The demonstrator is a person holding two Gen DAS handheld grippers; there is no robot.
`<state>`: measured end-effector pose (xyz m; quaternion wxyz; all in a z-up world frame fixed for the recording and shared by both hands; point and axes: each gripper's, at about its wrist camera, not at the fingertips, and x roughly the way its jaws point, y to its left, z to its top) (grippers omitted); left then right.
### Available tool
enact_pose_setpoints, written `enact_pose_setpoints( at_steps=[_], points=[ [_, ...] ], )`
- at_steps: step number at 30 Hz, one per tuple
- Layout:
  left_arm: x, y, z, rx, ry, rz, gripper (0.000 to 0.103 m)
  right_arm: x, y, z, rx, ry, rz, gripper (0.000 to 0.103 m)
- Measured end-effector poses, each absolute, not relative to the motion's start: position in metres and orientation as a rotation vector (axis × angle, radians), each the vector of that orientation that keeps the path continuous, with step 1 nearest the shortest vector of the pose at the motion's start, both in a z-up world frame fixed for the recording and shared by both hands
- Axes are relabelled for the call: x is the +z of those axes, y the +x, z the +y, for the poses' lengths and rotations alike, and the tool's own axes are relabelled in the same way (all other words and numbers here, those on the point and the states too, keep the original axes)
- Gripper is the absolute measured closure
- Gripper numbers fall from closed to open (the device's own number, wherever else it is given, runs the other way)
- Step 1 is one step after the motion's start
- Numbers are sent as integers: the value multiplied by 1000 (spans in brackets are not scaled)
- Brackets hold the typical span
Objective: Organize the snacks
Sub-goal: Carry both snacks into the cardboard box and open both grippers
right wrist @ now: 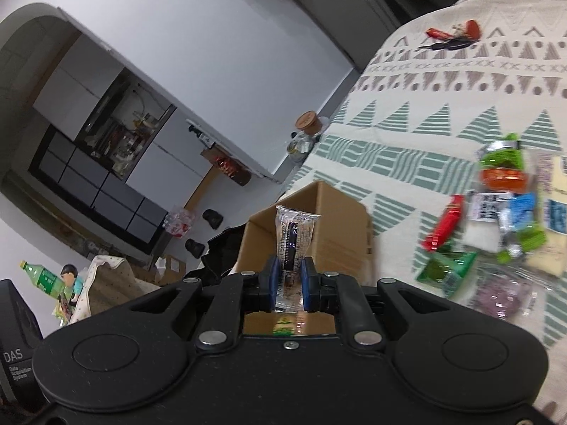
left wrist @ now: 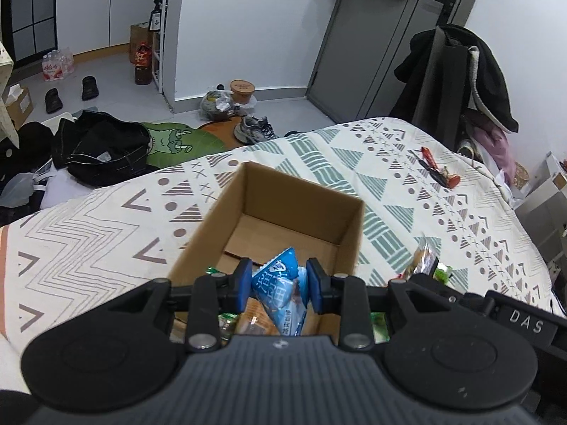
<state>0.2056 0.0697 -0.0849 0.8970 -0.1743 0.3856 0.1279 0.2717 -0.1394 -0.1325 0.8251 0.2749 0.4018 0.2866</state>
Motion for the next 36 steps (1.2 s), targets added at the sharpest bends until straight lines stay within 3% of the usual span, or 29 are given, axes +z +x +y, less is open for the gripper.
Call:
enact_pose_setpoints(
  at_steps=[9, 19, 24, 32, 36],
  points=[
    [-96, 217, 95, 277, -380, 817, 71, -136, 276, -120, 638, 564, 884, 90],
    [-97, 223, 98, 275, -378, 823, 59, -141, 276, -109, 663, 548, 912, 89],
    [-98, 216, 100, 300, -376, 834, 45, -139, 272, -105, 688, 525, 917, 76],
    [-92, 207, 88, 296, -342, 834, 21, -133, 269, -121, 622, 535, 914, 69],
    [-91, 204, 82, 304, -335, 861, 16, -126, 263, -129, 584, 503, 890, 53]
  ],
)
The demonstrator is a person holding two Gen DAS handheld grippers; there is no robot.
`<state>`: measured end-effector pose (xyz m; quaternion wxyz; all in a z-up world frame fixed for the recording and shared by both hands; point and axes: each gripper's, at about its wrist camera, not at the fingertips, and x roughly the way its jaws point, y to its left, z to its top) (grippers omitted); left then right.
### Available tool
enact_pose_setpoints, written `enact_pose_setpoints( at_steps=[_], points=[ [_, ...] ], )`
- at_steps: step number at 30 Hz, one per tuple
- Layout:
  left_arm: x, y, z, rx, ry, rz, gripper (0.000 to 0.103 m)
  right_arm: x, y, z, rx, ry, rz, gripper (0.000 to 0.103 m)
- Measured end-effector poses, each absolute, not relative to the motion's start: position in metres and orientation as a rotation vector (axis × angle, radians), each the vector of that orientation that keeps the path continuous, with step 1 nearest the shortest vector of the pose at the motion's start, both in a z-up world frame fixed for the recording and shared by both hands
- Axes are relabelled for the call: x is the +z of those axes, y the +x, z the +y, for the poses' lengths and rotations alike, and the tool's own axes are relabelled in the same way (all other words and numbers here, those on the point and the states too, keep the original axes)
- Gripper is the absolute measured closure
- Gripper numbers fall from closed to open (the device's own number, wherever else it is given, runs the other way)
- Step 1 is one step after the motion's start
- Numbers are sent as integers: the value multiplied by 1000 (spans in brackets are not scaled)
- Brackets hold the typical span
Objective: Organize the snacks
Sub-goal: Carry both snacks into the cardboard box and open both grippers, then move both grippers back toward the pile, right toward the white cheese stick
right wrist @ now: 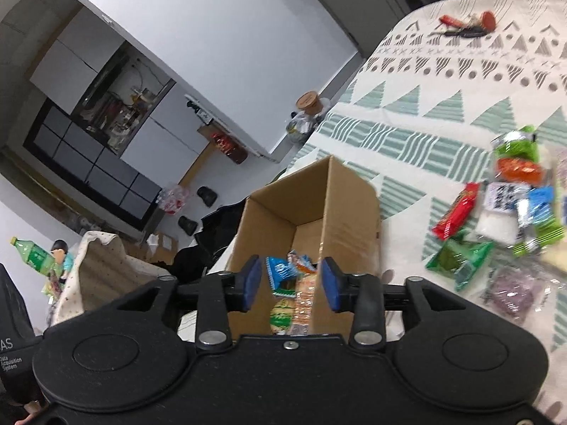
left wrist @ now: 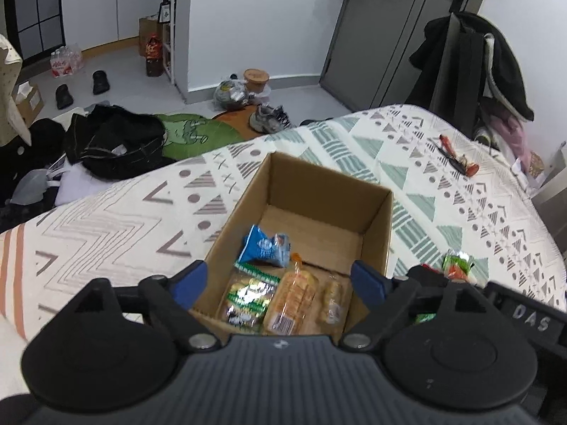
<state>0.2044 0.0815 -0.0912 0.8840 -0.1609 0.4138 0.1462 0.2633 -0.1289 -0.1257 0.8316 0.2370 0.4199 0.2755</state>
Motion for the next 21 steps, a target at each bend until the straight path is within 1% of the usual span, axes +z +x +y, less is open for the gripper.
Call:
enact_pose_setpoints(
  at_steps=[1, 6, 8, 10, 11, 12, 13, 14, 18, 19, 21],
  points=[
    [-91, 204, 80, 304, -335, 871, 16, -124, 261, -131, 576, 495, 881, 48],
    [-91, 200, 67, 303, -319, 884, 16, -117, 257, -142, 559, 470, 874, 47],
    [-87, 198, 62, 298, -319, 884, 16, -114, 254, -148, 549, 454, 869, 43],
    [-84, 197, 56, 295, -316, 877, 15, -109, 251, -154, 518, 428, 862, 32],
    [-82, 196, 53, 294, -313, 874, 15, -105, 248, -159, 492, 407, 857, 30],
    [-80, 196, 50, 291, -309, 868, 14, -102, 245, -162, 482, 394, 846, 26],
    [-78, 195, 47, 288, -304, 862, 11, -98, 243, -166, 477, 378, 833, 23],
    [-76, 195, 43, 283, -300, 856, 9, -95, 242, -170, 470, 373, 829, 23],
    [-68, 194, 32, 269, -302, 829, 3, -88, 242, -186, 450, 404, 831, 17],
    [-66, 194, 29, 267, -303, 825, 0, -86, 240, -188, 450, 398, 830, 17],
    [-62, 194, 24, 255, -305, 812, 0, -80, 237, -192, 467, 390, 823, 13]
  ],
)
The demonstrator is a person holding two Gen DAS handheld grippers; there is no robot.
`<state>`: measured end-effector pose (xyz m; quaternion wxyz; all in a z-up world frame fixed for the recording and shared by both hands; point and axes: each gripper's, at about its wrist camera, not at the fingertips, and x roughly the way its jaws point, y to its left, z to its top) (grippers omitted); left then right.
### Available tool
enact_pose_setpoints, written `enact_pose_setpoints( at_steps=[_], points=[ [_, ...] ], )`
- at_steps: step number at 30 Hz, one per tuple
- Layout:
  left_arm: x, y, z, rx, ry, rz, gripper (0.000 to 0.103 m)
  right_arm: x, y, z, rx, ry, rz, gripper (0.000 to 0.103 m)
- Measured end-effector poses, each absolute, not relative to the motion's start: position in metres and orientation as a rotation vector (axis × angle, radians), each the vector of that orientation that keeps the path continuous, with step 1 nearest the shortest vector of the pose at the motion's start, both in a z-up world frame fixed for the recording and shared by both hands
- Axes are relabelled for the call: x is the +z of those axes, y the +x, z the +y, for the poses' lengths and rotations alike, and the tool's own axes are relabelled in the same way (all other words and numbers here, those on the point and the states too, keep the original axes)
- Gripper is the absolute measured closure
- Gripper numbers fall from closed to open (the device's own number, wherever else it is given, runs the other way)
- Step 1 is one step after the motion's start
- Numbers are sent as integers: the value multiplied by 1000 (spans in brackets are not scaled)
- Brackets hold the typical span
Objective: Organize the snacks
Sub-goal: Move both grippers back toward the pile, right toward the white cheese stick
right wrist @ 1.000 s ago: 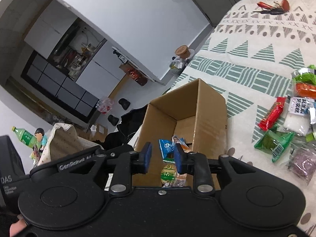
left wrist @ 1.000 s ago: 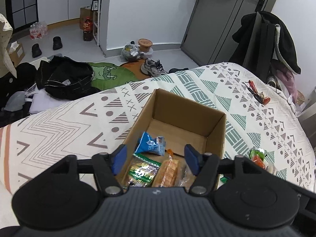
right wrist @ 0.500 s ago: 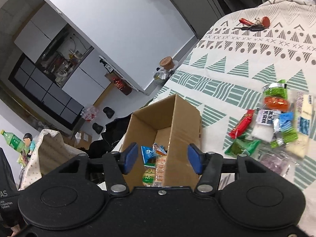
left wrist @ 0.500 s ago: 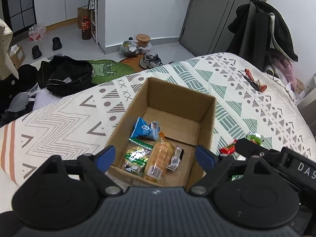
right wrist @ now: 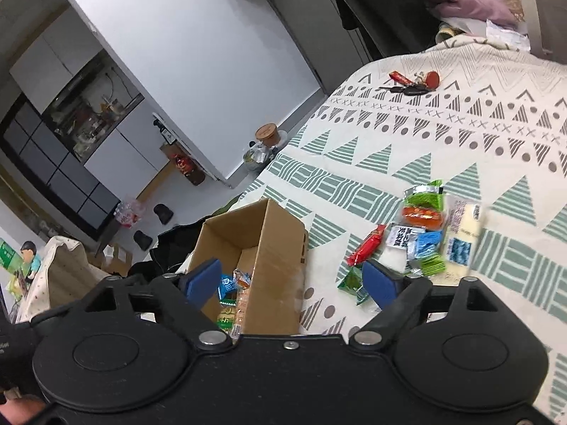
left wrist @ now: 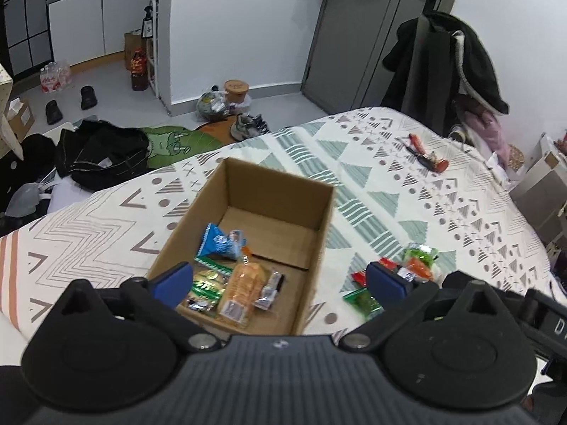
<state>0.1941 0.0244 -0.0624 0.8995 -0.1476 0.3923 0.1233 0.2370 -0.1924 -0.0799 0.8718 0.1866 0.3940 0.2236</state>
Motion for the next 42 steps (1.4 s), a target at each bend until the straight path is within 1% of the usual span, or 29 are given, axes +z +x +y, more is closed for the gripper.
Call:
enact_pose_setpoints(
  at_steps=[1, 6, 18, 27, 33, 36, 39, 42],
  points=[
    [-60, 195, 21, 246, -306, 811, 0, -76, 235, -194, 471, 382, 814, 11],
    [-56, 197, 8, 221, -308, 799, 0, -68, 234, -212, 457, 349, 785, 9],
    [-52, 202, -27, 137, -295, 772, 0, -79, 242, -255, 363, 314, 796, 9],
    [-58, 212, -42, 130, -286, 752, 0, -103, 257, -283, 287, 440, 872, 9],
    [-78, 227, -52, 103, -298, 779, 1, -117, 266, -296, 220, 490, 889, 10],
    [-90, 231, -57, 85, -313, 793, 3, -124, 272, -296, 199, 499, 910, 12],
    [-102, 237, -61, 74, -321, 806, 4, -133, 282, -297, 179, 522, 932, 20],
    [-114, 244, -64, 61, -346, 825, 9, -141, 290, -296, 151, 526, 950, 25]
  ],
)
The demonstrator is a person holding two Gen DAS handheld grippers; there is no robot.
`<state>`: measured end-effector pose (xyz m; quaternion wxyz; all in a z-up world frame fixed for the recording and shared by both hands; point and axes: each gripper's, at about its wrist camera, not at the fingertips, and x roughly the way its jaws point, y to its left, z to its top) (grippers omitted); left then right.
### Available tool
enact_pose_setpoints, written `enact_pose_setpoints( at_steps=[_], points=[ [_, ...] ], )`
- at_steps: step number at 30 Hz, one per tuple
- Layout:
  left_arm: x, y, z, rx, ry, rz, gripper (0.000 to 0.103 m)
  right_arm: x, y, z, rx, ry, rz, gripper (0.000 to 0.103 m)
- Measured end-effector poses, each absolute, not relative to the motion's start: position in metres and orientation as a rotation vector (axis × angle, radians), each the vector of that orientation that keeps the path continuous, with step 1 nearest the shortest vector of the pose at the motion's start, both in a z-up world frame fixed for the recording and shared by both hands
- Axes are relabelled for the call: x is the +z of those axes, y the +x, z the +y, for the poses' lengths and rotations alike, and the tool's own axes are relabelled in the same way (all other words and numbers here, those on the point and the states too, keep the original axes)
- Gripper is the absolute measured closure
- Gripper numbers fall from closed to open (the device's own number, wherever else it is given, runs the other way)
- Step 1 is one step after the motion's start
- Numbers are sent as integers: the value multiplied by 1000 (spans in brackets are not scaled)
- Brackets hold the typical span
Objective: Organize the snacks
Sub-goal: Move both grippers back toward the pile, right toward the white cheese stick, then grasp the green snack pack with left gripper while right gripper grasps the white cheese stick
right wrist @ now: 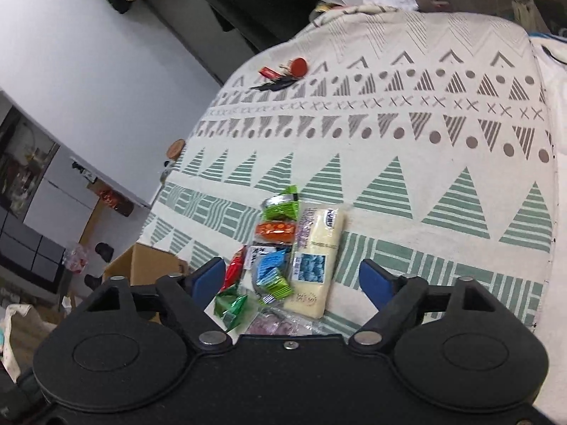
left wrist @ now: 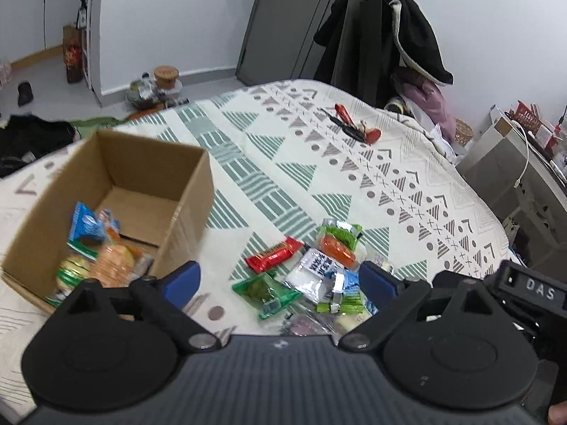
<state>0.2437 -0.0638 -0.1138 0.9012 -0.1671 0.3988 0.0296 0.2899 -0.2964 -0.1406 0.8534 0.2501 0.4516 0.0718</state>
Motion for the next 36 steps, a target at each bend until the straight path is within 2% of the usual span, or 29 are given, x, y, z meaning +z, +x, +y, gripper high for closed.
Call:
enact_pose_setpoints(
  at_steps=[2, 7, 16, 21, 34, 36],
  points=[
    [-121, 250, -66, 59, -352, 841, 15, -146, 295, -295, 131, 527, 968, 27],
    [-141, 262, -72, 51, -375, 882, 21, -160, 308, -292, 117, 531, 1008, 34],
    [-179, 286, -75, 87, -388, 956, 26, -182, 325, -281, 125, 499, 1076, 34],
    [-192, 296, -73, 150, -393, 962, 35, -194, 335, -276, 121, 477, 1103, 34],
    [-218, 307, -69, 198, -409, 1021, 36, -217, 352, -264, 106, 398, 1144, 34],
    [-218, 308, -69, 185, -415, 1012, 48, -218, 353, -259, 108, 365, 1140, 35]
  ],
)
